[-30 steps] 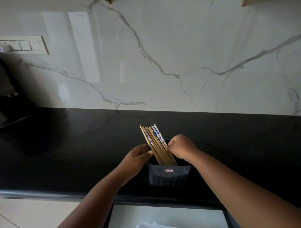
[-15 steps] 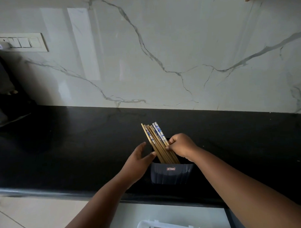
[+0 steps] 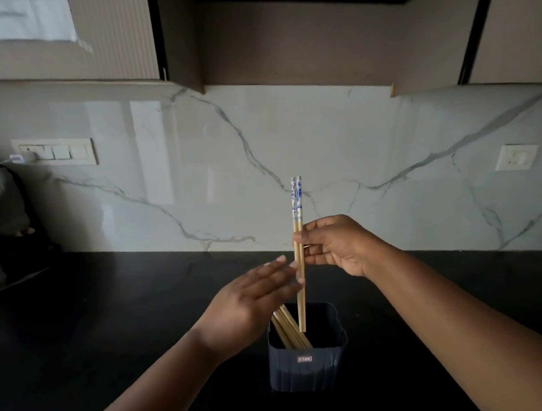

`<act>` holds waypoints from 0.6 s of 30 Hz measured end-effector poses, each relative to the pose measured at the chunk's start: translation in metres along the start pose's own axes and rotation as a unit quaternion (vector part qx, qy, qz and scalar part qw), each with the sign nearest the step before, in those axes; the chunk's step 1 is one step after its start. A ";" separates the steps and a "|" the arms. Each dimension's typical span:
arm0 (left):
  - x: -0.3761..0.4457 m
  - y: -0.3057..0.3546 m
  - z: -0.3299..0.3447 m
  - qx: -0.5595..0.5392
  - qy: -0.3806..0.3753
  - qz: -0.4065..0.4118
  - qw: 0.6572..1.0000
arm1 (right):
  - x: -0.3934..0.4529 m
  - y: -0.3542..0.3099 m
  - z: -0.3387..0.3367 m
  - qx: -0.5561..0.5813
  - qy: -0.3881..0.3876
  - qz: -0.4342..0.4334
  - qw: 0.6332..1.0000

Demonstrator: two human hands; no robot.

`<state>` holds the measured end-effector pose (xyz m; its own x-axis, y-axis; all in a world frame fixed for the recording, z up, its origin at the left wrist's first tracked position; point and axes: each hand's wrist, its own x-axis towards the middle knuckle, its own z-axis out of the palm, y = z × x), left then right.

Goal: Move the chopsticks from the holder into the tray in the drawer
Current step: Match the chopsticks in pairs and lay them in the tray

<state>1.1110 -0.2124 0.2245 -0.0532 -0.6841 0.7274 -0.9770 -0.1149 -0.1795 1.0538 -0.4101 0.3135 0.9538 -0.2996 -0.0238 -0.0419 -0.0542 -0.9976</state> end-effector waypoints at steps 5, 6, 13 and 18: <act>0.004 -0.007 -0.008 0.068 -0.027 0.162 0.984 | -0.016 -0.003 0.013 0.004 -0.031 0.029 0.999; 0.006 -0.005 -0.010 0.070 -0.030 0.180 0.981 | -0.017 -0.002 0.015 0.006 -0.032 0.034 0.999; 0.022 0.006 -0.028 0.051 -0.047 0.253 0.965 | -0.028 0.001 0.018 0.030 -0.052 0.055 0.997; 0.034 0.013 -0.047 0.033 -0.027 0.261 0.964 | -0.034 -0.018 0.009 -0.106 -0.050 0.016 0.993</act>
<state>1.0871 -0.2034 0.2785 -0.5225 -0.6971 0.4909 -0.8043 0.2118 -0.5553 1.0248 -0.3906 0.3316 0.9751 -0.2097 -0.0720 -0.1246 -0.2494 -0.9604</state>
